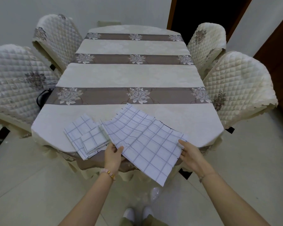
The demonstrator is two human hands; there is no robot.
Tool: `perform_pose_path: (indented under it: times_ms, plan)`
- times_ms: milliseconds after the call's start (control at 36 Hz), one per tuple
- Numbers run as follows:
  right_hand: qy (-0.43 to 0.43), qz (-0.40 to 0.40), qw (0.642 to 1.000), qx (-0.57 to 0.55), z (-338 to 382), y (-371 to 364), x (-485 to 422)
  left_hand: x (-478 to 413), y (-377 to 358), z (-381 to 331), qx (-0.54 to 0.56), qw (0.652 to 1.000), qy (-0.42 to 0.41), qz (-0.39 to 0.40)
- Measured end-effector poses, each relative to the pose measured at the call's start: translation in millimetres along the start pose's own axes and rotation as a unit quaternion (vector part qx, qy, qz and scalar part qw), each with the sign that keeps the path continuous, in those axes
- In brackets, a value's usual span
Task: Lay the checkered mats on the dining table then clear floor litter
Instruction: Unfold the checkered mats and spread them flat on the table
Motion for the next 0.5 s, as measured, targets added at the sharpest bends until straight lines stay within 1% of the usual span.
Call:
perform_pose_path:
  times_ms: [111,222,306,417,500]
  plan:
    - [-0.009,-0.027,0.999,0.041,18,2,-20,0,4,-5,0.023,1.000,-0.002,0.016]
    - [-0.018,-0.049,0.994,0.100,28,4,-30,0,11,-6,0.016,1.000,-0.001,0.024]
    - [-0.009,-0.029,0.983,0.179,32,3,-29,-1,15,-7,0.007,0.999,0.000,0.032]
    - [0.008,0.003,0.952,0.305,32,1,-19,-6,19,-7,0.017,1.000,0.017,0.020]
    - [-0.007,0.029,0.947,0.318,24,1,-10,-11,22,-11,-0.008,1.000,0.013,0.003]
Point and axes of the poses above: each hand's wrist, its own x-axis away from the middle knuckle, its own y-axis out of the back of the hand, z = x × y, the point moved 10 cm from there along -x, towards the middle knuckle, and after that the axes turned 3 degrees about -y, right-handed, at the moved point
